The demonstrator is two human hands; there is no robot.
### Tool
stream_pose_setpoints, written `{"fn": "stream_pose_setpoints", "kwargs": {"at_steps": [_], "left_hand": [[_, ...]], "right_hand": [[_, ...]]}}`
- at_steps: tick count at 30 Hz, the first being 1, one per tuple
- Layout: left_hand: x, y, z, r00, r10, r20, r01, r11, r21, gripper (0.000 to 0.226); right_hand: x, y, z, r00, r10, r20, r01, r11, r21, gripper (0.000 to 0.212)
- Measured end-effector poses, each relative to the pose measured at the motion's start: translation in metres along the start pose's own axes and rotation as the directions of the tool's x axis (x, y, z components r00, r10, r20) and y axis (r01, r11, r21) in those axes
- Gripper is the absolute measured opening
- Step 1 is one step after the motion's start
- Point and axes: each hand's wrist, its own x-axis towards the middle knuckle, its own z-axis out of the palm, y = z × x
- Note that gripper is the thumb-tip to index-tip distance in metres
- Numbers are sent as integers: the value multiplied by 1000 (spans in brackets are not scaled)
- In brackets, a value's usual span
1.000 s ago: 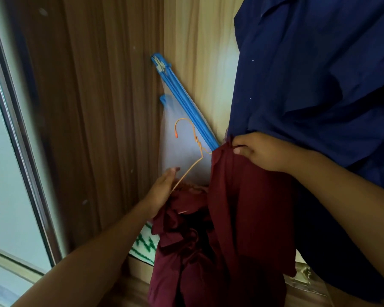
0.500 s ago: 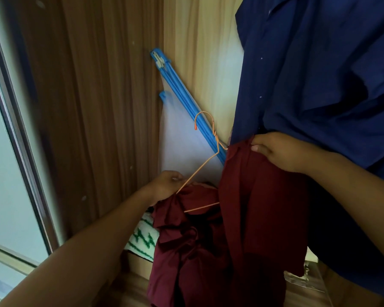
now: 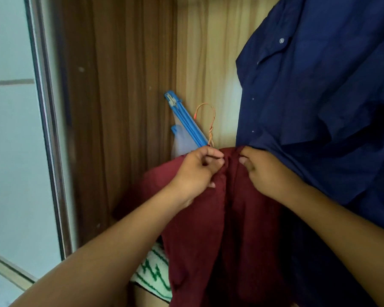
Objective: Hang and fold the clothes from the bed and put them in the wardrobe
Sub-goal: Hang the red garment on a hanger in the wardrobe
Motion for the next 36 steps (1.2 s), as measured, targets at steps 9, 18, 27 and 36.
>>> {"fn": "stream_pose_setpoints", "kwargs": {"at_steps": [9, 18, 27, 36], "left_hand": [[22, 20, -77, 824, 567, 10, -169, 228, 959, 48], [50, 27, -99, 896, 442, -51, -83, 278, 957, 13], [94, 57, -104, 801, 582, -142, -100, 363, 926, 27], [164, 105, -84, 757, 647, -93, -218, 384, 897, 17]], "right_hand": [[12, -33, -39, 990, 70, -124, -37, 968, 250, 14], [33, -59, -20, 967, 218, -135, -173, 943, 286, 25], [96, -101, -49, 941, -10, -338, -3, 999, -38, 38], [129, -97, -92, 839, -392, -378, 11, 706, -708, 20]]}}
